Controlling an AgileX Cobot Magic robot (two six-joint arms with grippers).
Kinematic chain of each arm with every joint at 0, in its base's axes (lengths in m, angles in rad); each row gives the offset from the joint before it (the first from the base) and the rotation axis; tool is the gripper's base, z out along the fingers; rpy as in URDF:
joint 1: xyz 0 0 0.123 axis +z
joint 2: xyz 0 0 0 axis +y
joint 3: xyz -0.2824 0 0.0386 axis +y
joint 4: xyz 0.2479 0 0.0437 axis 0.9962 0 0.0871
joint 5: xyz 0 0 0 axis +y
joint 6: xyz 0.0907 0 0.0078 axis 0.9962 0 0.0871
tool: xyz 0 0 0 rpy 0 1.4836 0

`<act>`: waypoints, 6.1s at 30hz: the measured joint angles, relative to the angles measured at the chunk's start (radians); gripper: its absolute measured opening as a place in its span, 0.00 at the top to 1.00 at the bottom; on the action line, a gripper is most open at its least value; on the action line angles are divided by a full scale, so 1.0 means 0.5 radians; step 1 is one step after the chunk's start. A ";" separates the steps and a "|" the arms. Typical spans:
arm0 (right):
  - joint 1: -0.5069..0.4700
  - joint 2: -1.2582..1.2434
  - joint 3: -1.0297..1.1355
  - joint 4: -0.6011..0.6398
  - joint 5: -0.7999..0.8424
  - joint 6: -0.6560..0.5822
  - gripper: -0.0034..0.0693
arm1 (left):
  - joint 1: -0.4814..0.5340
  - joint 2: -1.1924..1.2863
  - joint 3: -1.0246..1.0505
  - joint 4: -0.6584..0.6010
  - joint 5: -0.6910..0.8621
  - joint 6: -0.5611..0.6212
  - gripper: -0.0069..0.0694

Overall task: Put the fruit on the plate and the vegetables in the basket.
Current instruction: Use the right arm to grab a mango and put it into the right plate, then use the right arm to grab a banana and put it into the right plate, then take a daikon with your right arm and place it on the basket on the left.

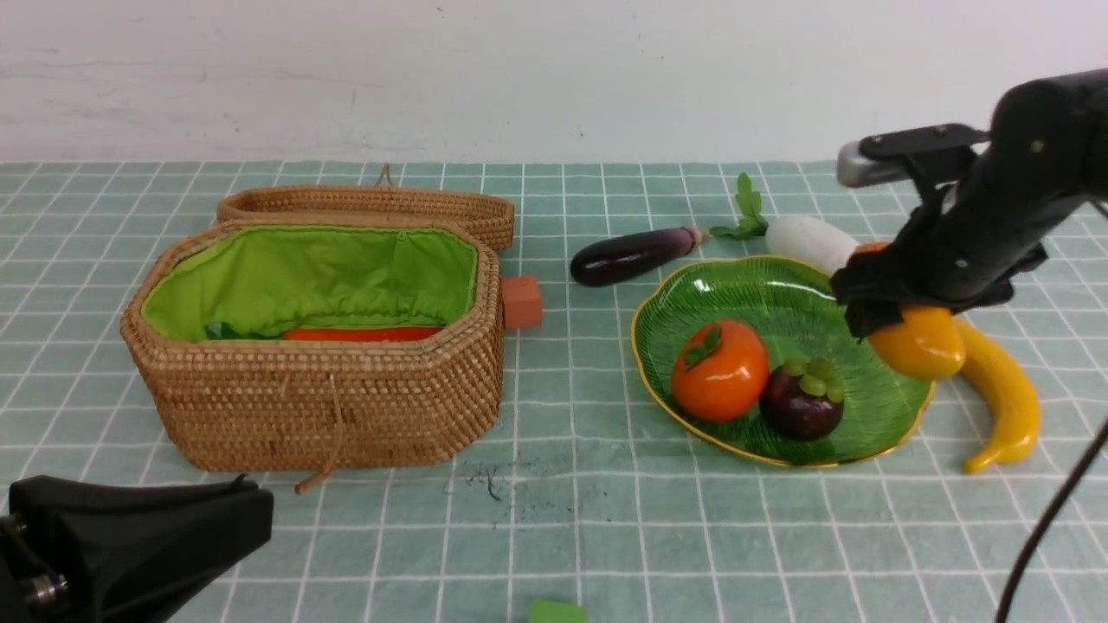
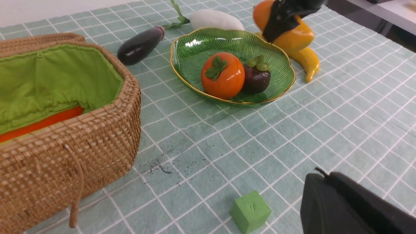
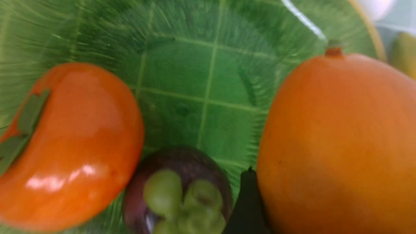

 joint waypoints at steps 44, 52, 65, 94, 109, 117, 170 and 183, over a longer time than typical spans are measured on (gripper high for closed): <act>-0.633 0.455 -0.176 0.302 0.104 -0.455 0.39 | 0.000 0.000 0.000 -0.010 0.024 0.050 0.93; -0.635 0.431 -0.210 0.289 0.229 -0.436 0.53 | 0.000 0.000 0.000 -0.015 0.024 0.050 0.93; -0.315 0.099 -0.595 0.434 0.366 -2.208 0.53 | 0.000 0.000 0.000 0.023 0.006 0.050 0.92; -0.035 0.375 -0.602 0.429 -0.146 -2.744 0.09 | 0.000 0.000 0.000 0.055 -0.001 0.050 0.92; -0.241 0.449 -0.975 0.516 0.169 -0.800 0.50 | 0.000 0.000 0.000 0.047 -0.474 0.050 0.92; -0.283 1.009 -1.704 0.527 0.367 -0.762 0.37 | 0.000 0.000 0.000 0.045 -0.483 0.050 0.92; 0.725 0.819 -2.050 1.688 0.680 -1.852 0.25 | 0.246 0.000 -0.043 0.818 0.101 -0.890 0.93; 1.020 1.093 -2.043 1.259 0.176 -1.796 0.09 | 0.246 0.000 -0.045 0.844 0.177 -0.931 0.93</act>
